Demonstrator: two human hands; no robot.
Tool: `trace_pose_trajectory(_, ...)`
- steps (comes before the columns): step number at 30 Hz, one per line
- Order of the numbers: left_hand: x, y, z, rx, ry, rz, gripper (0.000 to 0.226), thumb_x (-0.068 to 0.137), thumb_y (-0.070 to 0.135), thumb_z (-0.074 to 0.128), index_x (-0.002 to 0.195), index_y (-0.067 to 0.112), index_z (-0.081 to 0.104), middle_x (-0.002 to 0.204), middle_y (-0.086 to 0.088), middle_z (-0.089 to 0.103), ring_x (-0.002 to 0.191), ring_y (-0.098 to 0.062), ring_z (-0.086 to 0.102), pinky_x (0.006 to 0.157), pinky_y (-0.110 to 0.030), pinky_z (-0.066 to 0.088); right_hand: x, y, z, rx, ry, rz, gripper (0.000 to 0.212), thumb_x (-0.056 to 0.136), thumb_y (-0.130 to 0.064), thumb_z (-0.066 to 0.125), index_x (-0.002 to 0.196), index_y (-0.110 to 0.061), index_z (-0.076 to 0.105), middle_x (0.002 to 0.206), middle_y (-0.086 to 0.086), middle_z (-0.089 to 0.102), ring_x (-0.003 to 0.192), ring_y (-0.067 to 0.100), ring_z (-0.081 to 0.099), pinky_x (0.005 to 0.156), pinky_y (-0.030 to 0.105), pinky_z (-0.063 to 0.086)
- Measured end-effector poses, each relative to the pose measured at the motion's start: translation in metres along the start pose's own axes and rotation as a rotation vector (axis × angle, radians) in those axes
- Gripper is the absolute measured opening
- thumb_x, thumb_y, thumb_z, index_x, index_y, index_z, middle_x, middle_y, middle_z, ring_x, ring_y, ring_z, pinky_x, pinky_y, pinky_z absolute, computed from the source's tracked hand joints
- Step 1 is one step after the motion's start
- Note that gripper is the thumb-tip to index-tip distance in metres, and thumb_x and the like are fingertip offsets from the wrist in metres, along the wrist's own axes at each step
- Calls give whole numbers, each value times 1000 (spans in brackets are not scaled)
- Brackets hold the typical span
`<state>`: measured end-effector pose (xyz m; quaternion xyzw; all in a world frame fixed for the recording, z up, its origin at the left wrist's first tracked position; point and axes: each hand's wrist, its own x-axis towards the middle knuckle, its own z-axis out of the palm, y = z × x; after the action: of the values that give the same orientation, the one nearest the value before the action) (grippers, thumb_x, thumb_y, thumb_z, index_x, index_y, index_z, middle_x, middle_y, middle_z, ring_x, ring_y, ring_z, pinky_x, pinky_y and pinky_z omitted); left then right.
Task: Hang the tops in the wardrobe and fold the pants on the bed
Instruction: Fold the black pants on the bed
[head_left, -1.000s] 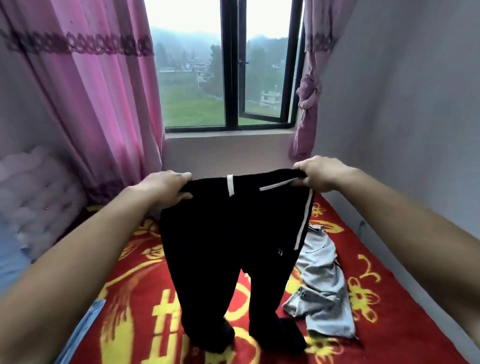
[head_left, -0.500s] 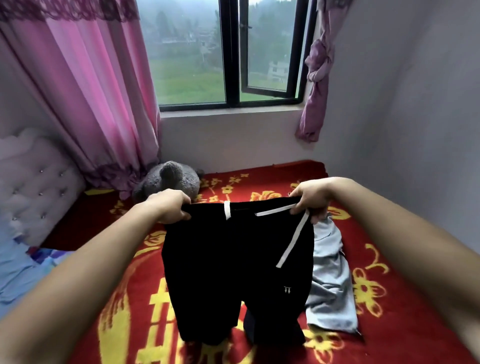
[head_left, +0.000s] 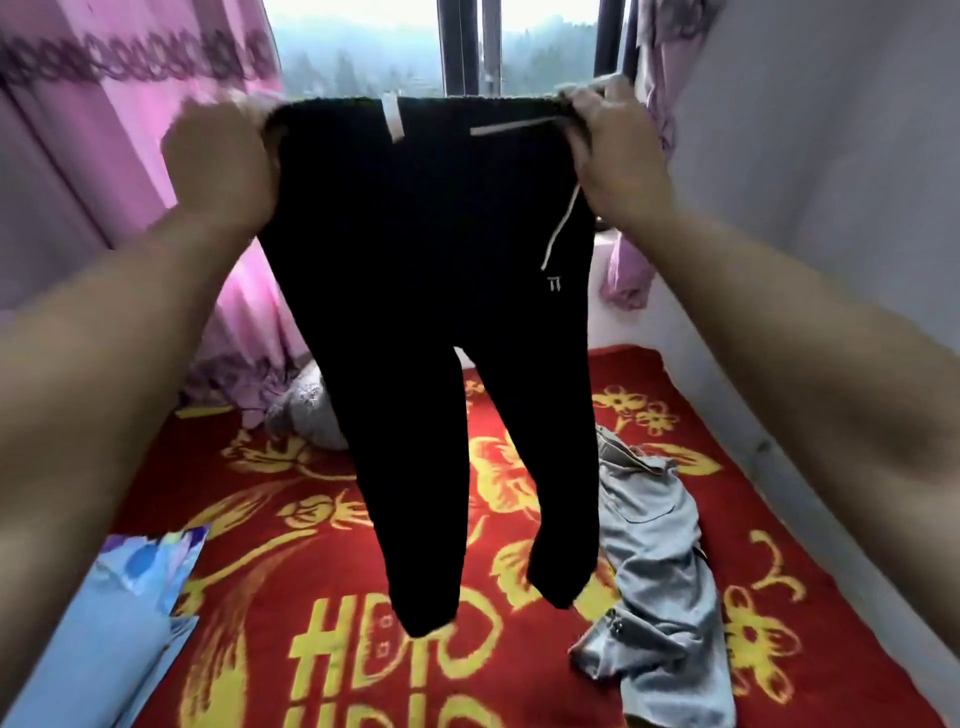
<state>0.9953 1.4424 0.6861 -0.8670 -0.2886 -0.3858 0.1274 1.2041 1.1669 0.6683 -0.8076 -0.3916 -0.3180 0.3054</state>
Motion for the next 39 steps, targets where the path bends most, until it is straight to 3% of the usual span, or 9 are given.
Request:
trace_pose_trajectory(4, -6, 0, -42, 2, 149, 75, 38, 102, 31, 34, 113, 10, 64, 108, -25, 61, 103, -42, 56, 74, -48, 40, 3, -13, -35, -14, 84, -57, 43, 104, -35, 40, 138, -14, 56, 134, 16, 53, 119, 31, 56, 100, 31, 41)
trace_pose_trajectory(10, -116, -3, -24, -89, 52, 170, 32, 101, 21, 43, 123, 13, 65, 117, -20, 64, 109, -39, 52, 85, -47, 41, -94, -7, -30, -78, -93, -38, 38, 104, -34, 45, 137, -21, 59, 130, 16, 56, 115, 37, 57, 97, 42, 44)
trace_pose_trajectory(12, -174, -4, -1, -142, -42, 189, 31, 93, 14, 52, 120, 15, 66, 118, -14, 65, 112, -37, 51, 92, -50, 39, -154, -4, -14, -70, -202, 1, 36, 103, -34, 47, 135, -23, 60, 129, 12, 57, 115, 36, 58, 94, 43, 46)
trace_pose_trajectory(18, -382, -2, 74, -173, -484, 235, 26, 94, 24, 56, 116, 23, 70, 110, -2, 67, 110, -30, 54, 85, -42, 41, -358, 15, 40, -194, -712, 150, 37, 102, -44, 48, 135, -32, 57, 130, 2, 56, 105, 36, 65, 83, 45, 54)
trace_pose_trajectory(22, -511, 3, 113, -113, -883, 241, 31, 101, 27, 46, 125, 35, 62, 120, 7, 63, 116, -22, 52, 87, -35, 38, -482, 19, 72, -268, -1055, 170, 35, 103, -35, 48, 137, -30, 54, 127, 7, 55, 103, 36, 65, 78, 43, 54)
trace_pose_trajectory(26, -608, 8, 121, -22, -1163, 271, 33, 96, 19, 50, 124, 34, 59, 118, 6, 61, 114, -22, 52, 82, -34, 39, -583, 19, 83, -293, -1284, 169, 42, 101, -21, 48, 141, -34, 48, 127, 5, 53, 105, 31, 65, 74, 36, 49)
trace_pose_trajectory(31, -669, 17, 121, 46, -1239, 318, 31, 89, 9, 50, 117, 22, 54, 115, 1, 60, 110, -25, 52, 79, -35, 38, -648, 21, 86, -359, -1351, 117, 40, 101, -22, 47, 140, -29, 44, 122, 4, 52, 101, 29, 64, 65, 33, 40)
trace_pose_trajectory(36, -723, 33, 143, 64, -1239, 284, 44, 83, 15, 61, 124, 17, 47, 109, -3, 56, 101, -26, 51, 70, -33, 29, -706, 29, 104, -403, -1400, 72, 47, 88, -38, 63, 127, -19, 45, 113, 6, 49, 92, 29, 62, 59, 34, 35)
trace_pose_trajectory(39, -776, 43, 164, 115, -1358, 258, 41, 81, 19, 67, 118, 17, 50, 108, -5, 54, 99, -26, 50, 69, -33, 31, -761, 42, 126, -377, -1471, 128, 53, 85, -39, 70, 126, -17, 45, 113, 8, 45, 89, 29, 59, 57, 34, 36)
